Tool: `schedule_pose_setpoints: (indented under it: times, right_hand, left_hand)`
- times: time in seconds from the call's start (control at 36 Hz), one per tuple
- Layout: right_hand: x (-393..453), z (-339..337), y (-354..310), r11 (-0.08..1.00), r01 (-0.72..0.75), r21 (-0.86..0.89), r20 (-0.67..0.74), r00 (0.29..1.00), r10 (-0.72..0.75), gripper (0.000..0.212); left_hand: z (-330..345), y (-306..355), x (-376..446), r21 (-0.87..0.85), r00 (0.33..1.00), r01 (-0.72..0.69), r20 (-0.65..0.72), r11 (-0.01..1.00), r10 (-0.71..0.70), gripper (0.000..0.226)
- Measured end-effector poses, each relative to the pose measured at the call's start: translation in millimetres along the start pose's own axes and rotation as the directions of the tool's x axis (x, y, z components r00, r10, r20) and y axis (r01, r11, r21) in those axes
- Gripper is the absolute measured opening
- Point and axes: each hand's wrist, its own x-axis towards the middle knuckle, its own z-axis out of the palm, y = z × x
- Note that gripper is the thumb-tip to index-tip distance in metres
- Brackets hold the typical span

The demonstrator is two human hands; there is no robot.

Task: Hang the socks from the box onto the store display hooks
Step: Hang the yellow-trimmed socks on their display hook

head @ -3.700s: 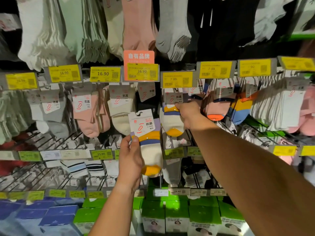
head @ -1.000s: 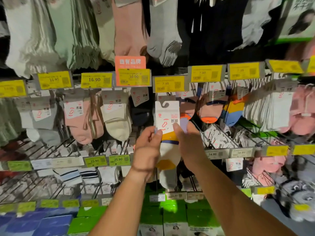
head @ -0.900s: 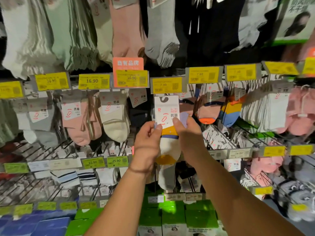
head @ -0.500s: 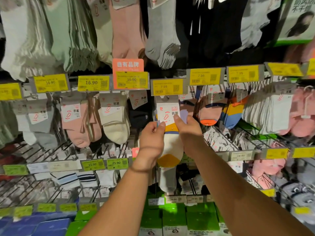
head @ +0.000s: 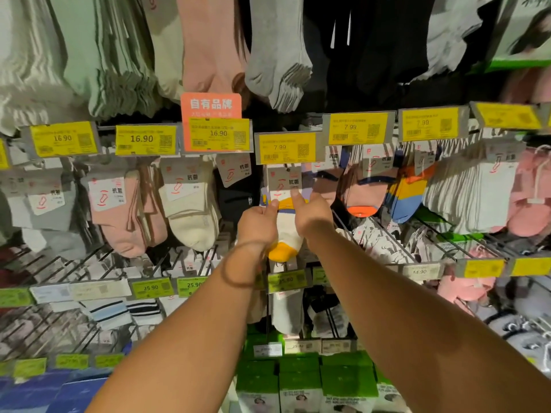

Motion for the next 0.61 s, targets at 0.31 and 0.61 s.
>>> schedule_pose_setpoints:
  times: [0.31, 0.61]
  right_hand:
    - [-45.8, -25.5, 28.9, 0.989, 0.063, -0.132, -0.113, 0.991, -0.079, 0.043]
    - [-203.2, -128.9, 104.7, 0.917, -0.362, -0.167, -0.513, 0.826, 0.233, 0.057]
  left_hand:
    - [-40.9, -24.6, -17.1, 0.439, 0.972, -0.136, 0.232, 0.888, 0.034, 0.048]
    - [53.7, 26.1, -147.3, 0.291, 0.658, -0.614, 0.703, 0.734, 0.271, 0.041]
